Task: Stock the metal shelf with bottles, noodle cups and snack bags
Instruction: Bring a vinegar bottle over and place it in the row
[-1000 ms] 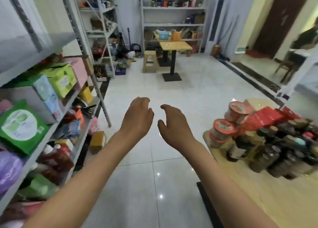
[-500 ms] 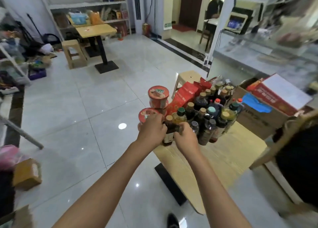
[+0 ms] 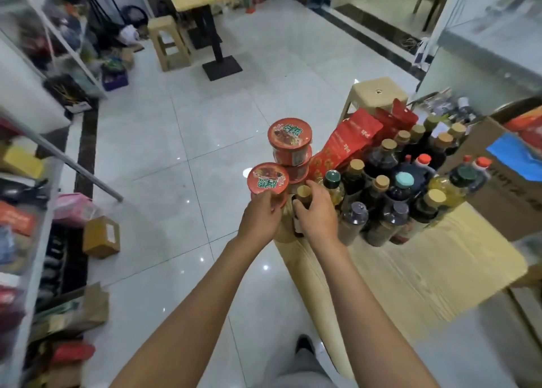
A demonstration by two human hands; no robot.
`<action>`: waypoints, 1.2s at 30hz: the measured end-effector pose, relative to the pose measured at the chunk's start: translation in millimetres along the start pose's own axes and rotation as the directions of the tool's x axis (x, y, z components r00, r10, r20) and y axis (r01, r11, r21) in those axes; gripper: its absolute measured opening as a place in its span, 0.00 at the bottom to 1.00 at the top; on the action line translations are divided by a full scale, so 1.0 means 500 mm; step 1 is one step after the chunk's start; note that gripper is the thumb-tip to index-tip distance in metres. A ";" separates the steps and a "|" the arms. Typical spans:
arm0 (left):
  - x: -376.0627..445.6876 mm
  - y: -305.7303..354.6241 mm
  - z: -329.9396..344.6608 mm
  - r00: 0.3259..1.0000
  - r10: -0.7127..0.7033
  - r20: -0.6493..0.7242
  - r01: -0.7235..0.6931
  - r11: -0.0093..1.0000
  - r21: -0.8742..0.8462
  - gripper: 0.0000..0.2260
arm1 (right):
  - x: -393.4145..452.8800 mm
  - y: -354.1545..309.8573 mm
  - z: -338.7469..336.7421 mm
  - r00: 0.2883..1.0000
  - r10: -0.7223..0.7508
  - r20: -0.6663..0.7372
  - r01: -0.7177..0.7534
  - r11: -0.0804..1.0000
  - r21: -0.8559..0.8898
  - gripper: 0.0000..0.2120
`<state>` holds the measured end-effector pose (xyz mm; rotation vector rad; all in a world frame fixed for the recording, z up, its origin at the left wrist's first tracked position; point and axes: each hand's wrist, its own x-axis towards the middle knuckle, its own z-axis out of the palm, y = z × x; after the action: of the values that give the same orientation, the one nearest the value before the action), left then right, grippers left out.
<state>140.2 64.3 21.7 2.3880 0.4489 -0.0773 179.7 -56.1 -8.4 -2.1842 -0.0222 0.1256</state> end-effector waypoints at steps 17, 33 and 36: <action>-0.029 -0.111 -0.063 0.995 -0.064 -0.074 0.055 0.991 -0.120 0.16 | -0.012 -0.017 0.069 0.950 0.236 -0.204 -0.191 0.957 0.217 0.18; -0.215 -0.362 -0.252 0.990 -0.117 -0.082 0.070 0.898 -0.435 0.38 | -0.205 -0.390 0.203 0.993 -0.010 0.121 -0.071 0.759 0.647 0.22; -0.276 -0.426 -0.342 0.952 -0.172 -0.255 0.041 0.892 -0.450 0.29 | -0.273 -0.492 0.266 0.972 -0.110 0.209 -0.068 0.718 0.693 0.21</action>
<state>-72.7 283.3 40.8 1.9267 0.6601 0.3005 38.4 185.6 127.2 -1.3895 -0.1176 0.3277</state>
